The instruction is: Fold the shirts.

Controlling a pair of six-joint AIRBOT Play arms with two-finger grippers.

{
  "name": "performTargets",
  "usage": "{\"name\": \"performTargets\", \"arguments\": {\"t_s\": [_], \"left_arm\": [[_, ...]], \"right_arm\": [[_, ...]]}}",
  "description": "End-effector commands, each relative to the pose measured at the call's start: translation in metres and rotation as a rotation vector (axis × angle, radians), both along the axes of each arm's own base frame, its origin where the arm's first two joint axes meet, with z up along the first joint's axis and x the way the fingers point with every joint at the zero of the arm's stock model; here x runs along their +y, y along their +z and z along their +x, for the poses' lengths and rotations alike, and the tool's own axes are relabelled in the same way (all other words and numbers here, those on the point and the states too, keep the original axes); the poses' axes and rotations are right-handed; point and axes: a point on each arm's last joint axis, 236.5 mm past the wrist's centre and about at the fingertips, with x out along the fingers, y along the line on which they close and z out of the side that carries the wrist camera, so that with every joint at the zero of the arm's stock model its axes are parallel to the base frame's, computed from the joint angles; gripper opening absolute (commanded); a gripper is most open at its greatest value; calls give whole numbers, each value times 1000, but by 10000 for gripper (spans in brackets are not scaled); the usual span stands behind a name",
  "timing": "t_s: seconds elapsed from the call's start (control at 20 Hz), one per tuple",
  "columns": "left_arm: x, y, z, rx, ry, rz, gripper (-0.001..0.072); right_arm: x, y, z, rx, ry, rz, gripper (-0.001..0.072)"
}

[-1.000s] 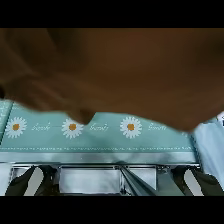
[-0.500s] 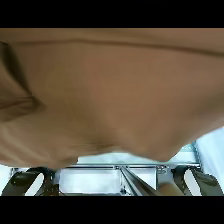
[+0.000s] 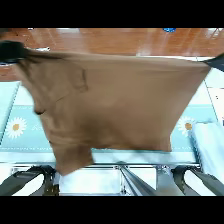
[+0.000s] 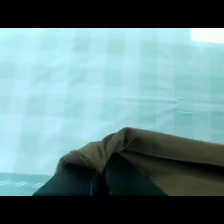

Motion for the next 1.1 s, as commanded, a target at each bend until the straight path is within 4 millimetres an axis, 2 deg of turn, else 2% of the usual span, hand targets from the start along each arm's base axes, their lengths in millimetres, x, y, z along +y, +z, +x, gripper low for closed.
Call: {"name": "performTargets", "arguments": {"t_s": [0.0, 0.1, 0.25, 0.35, 0.45, 0.6, 0.7, 0.8, 0.9, 1.05], "left_arm": [[-19, -83, 77, 73, 9, -141, 20], [-17, -119, 110, 126, 36, -202, 20], [-14, -152, 145, 176, 72, -323, 20], [-16, -170, 152, 227, 83, -404, 20], [-17, -180, 147, 280, 69, -442, 20], [-11, -188, 121, 380, -8, -397, 20], [-12, -197, 92, 496, -82, -368, 20], [-18, -215, 62, 612, -150, -354, 20], [-18, -235, 41, 693, -151, -360, 20], [-16, -251, 25, 755, -138, -374, 20]], "right_arm": [[6, -82, 77, 92, 23, 88, 22], [2, -117, 117, 133, 10, 104, 22], [-7, -151, 165, 170, -31, 144, 22], [-10, -166, 180, 191, -52, 169, 22], [-11, -173, 183, 204, -57, 174, 22], [-10, -167, 173, 227, -38, 179, 22], [-9, -167, 152, 288, 14, 173, 23], [-12, -186, 122, 412, 66, 110, 23], [-15, -208, 97, 522, 88, 71, 22], [-12, -236, 77, 603, 86, 88, 22]]}}
